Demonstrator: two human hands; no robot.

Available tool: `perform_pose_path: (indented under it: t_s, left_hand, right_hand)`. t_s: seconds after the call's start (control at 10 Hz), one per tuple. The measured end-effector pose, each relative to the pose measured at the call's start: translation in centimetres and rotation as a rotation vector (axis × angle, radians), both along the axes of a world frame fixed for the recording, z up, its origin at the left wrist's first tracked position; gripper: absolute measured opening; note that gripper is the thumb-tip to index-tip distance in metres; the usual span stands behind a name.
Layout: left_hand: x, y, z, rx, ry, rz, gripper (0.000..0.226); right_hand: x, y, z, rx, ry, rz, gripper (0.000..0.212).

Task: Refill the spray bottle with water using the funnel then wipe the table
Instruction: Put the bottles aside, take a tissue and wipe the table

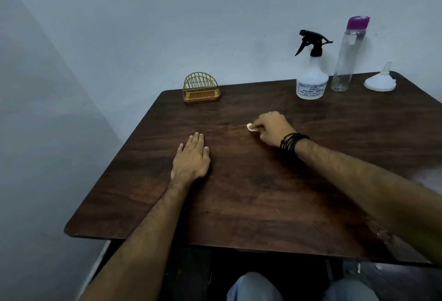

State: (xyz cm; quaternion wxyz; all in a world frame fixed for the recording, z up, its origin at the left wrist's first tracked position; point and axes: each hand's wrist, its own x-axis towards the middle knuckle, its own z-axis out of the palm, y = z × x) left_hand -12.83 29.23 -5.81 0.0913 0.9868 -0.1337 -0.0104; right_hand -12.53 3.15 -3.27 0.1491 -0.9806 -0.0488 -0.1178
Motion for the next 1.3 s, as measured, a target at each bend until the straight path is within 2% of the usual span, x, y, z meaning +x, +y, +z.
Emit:
perform_pose_path:
  t_s: [0.1, 0.2, 0.3, 0.4, 0.5, 0.6, 0.7, 0.8, 0.9, 1.0, 1.1, 1.2, 1.3]
  left_hand:
    - [0.0, 0.0, 0.0, 0.004, 0.012, -0.003, 0.057]
    - [0.1, -0.1, 0.0, 0.001, 0.004, 0.001, 0.057]
    - [-0.1, 0.0, 0.0, 0.011, -0.008, -0.003, 0.057]
    - [-0.1, 0.0, 0.0, 0.015, -0.002, -0.005, 0.057]
    - [-0.1, 0.0, -0.1, 0.010, -0.001, -0.006, 0.058]
    - [0.0, 0.0, 0.0, 0.016, -0.003, -0.005, 0.058]
    - [-0.1, 0.1, -0.1, 0.022, 0.016, -0.004, 0.058]
    - [0.1, 0.0, -0.1, 0.024, 0.003, -0.001, 0.058]
    - [-0.1, 0.1, -0.1, 0.022, 0.008, -0.010, 0.058]
    - [-0.1, 0.1, -0.2, 0.018, -0.005, -0.007, 0.058]
    - [0.1, 0.0, -0.4, 0.026, -0.004, -0.010, 0.058]
    - [0.3, 0.0, -0.3, 0.031, -0.002, 0.000, 0.058]
    - [0.2, 0.0, -0.3, 0.035, -0.008, 0.006, 0.058]
  right_hand:
    - [-3.0, 1.8, -0.2, 0.027, 0.019, 0.059, 0.029]
    - [-9.8, 3.9, -0.6, 0.110, 0.000, 0.261, 0.019]
    - [-14.4, 3.0, -1.1, 0.163, 0.008, 0.371, 0.023]
    - [-11.6, -1.7, -1.4, 0.077, -0.037, 0.188, 0.028]
    - [-6.6, -6.3, -0.9, 0.056, -0.055, -0.096, 0.028]
    - [-4.7, -5.7, -0.4, 0.098, -0.032, -0.153, 0.026]
    - [-7.6, -0.3, -0.3, 0.096, -0.027, 0.001, 0.023]
    - [-13.5, 4.2, -0.3, 0.199, 0.027, 0.288, 0.017]
    - [-15.4, 2.5, -0.3, 0.193, 0.045, 0.368, 0.019]
    - [-11.6, -4.5, -0.2, 0.072, -0.023, 0.107, 0.024]
    - [-8.4, -10.1, -0.1, 0.077, -0.015, -0.197, 0.028]
    - [-8.9, -6.9, -0.3, 0.076, -0.020, -0.187, 0.029]
    - [-13.5, 0.3, -1.2, 0.143, -0.037, 0.126, 0.020]
